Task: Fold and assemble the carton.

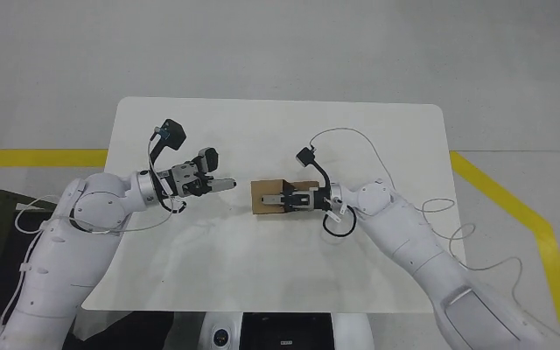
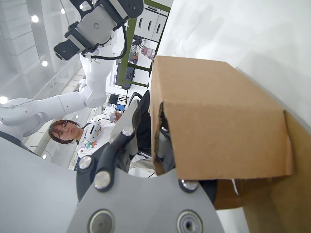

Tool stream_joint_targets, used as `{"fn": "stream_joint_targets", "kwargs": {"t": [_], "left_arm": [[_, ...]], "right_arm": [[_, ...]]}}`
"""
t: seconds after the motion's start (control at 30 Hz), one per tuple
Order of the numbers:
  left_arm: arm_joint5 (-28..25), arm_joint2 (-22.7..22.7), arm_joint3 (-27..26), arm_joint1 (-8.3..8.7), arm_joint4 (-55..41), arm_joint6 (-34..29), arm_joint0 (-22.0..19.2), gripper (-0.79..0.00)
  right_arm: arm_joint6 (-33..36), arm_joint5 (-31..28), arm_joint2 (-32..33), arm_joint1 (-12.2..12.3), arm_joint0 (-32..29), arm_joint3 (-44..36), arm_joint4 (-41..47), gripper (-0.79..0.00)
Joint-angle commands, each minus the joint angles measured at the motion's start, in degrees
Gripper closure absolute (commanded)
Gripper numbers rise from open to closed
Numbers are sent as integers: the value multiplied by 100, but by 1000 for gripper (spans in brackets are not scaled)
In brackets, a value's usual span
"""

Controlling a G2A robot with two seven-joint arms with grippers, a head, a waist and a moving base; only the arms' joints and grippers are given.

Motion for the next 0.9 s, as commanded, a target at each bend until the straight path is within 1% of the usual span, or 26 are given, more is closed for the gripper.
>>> {"fn": "stream_joint_targets", "kwargs": {"t": [0.0,0.03,0.07,0.1,0.13,0.27,0.4,0.43,0.53,0.63,0.73,0.87], "left_arm": [[-2,0,-1,0,2,0,0,-785],[-2,0,-1,0,2,0,0,-785],[-2,0,-1,0,2,0,0,-785],[-2,0,-1,0,2,0,0,-785],[-2,0,-1,0,2,0,0,-785],[-2,0,-1,0,2,0,0,-785],[10,4,-12,-1,16,13,8,-785],[-16,20,-82,1,142,7,24,-785],[-423,66,-147,7,337,22,63,-785],[-970,84,-125,12,703,134,42,-785],[-1410,117,-65,-5,1383,444,17,-785],[-1952,189,-24,-73,2667,1293,-17,-785]], "right_arm": [[-31,-44,-24,-35,33,98,-13,-323],[-36,-54,-37,-53,50,141,-10,-406],[-32,-58,-40,-69,76,167,0,-591],[-15,-61,-35,-81,98,175,26,-739],[14,-59,-27,-87,112,168,48,-785],[297,55,78,-43,166,2,27,-785],[624,354,289,85,121,-338,-71,-785],[703,445,355,123,90,-439,-81,-785],[862,628,599,246,-36,-744,-118,-785],[966,798,854,370,-190,-1082,-217,-785],[1068,991,1082,482,-390,-1418,-275,-785],[1170,1183,1359,609,-650,-1787,-335,-785]]}}
